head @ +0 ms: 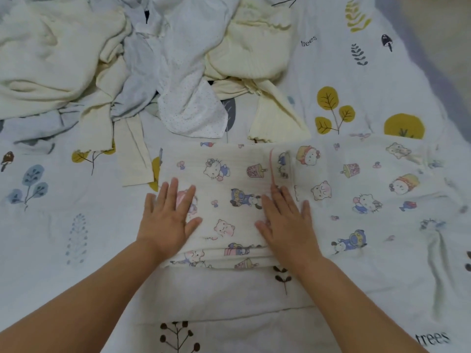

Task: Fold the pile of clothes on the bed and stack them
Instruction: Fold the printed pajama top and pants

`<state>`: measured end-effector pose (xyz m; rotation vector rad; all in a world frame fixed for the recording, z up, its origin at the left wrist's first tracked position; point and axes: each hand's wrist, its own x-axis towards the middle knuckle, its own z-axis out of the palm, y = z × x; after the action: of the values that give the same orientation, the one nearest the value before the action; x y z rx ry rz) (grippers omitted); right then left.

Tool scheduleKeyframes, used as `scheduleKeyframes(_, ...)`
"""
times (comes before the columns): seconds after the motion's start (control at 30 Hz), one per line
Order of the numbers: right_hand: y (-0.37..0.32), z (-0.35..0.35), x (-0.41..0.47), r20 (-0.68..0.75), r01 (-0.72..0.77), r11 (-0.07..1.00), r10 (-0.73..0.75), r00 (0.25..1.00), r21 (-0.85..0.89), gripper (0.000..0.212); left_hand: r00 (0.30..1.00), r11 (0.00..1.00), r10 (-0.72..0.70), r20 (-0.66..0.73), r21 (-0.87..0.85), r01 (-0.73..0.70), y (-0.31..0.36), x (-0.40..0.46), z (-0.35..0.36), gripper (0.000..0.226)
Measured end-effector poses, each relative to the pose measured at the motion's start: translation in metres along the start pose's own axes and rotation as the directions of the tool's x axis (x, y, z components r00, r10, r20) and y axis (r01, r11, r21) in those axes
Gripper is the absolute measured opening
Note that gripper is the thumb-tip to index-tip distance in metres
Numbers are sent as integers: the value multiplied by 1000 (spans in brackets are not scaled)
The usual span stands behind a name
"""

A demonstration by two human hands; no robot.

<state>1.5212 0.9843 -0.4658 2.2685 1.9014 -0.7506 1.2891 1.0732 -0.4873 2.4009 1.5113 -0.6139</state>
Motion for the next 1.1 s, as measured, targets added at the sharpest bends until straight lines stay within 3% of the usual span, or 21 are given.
scheduleKeyframes(0.07,10,-13,-17,-233,-28,986,66,970,164,50,999,999,-28,-31,-25,27,8,-1,-3,92)
scheduleKeyframes(0.1,18,-19,-27,-348,-82,955,183,920,285,44,998,998,-40,-42,-43,38,14,-2,-6,97)
scheduleKeyframes(0.17,45,-28,-46,-430,-264,815,512,743,515,45,998,997,-36,-50,-75,32,30,-2,-15,101)
scheduleKeyframes(0.27,95,-44,-58,-183,-443,381,886,426,812,61,997,997,27,-69,-75,-32,61,1,-26,110)
scheduleKeyframes(0.33,130,-50,-57,84,-395,52,944,320,917,66,992,990,88,-85,-99,-96,84,4,-32,108)
scheduleKeyframes(0.4,154,-53,-55,276,-301,-177,904,328,937,64,980,975,164,-110,-131,-177,105,7,-35,90)
scheduleKeyframes(0.5,180,-57,-45,471,-121,-467,774,422,876,39,952,953,287,-110,-65,-295,133,9,-30,63)
scheduleKeyframes(0.6,185,-69,-40,526,-73,-577,677,515,814,11,947,949,315,-58,-4,-316,146,9,-27,57)
scheduleKeyframes(0.63,184,-72,-40,497,-51,-564,678,542,824,3,949,951,310,-52,-3,-310,146,9,-27,57)
scheduleKeyframes(0.67,179,-77,-42,420,-15,-496,720,553,868,10,951,952,306,-45,-11,-307,145,10,-29,56)
scheduleKeyframes(0.73,162,-92,-46,173,82,-256,824,540,963,27,949,946,315,-17,-72,-316,143,9,-37,55)
scheduleKeyframes(0.83,115,-114,-58,-222,240,96,785,578,966,24,966,866,260,3,-444,-231,142,6,-64,47)
scheduleKeyframes(0.87,96,-117,-61,-317,271,188,743,589,944,15,980,770,201,13,-620,-150,141,6,-77,43)
scheduleKeyframes(0.93,57,-118,-65,-502,299,404,656,564,864,20,988,394,123,97,-918,41,138,6,-105,41)
scheduleKeyframes(0.97,37,-116,-66,-594,311,516,588,549,798,28,979,184,146,140,-976,113,134,5,-120,46)
scheduleKeyframes(1.03,-1,-107,-67,-735,332,700,406,544,633,33,968,-151,234,91,-980,129,120,2,-147,58)
scheduleKeyframes(1.1,-33,-93,-65,-784,351,819,178,595,453,34,949,-374,316,-21,-922,104,100,1,-166,80)
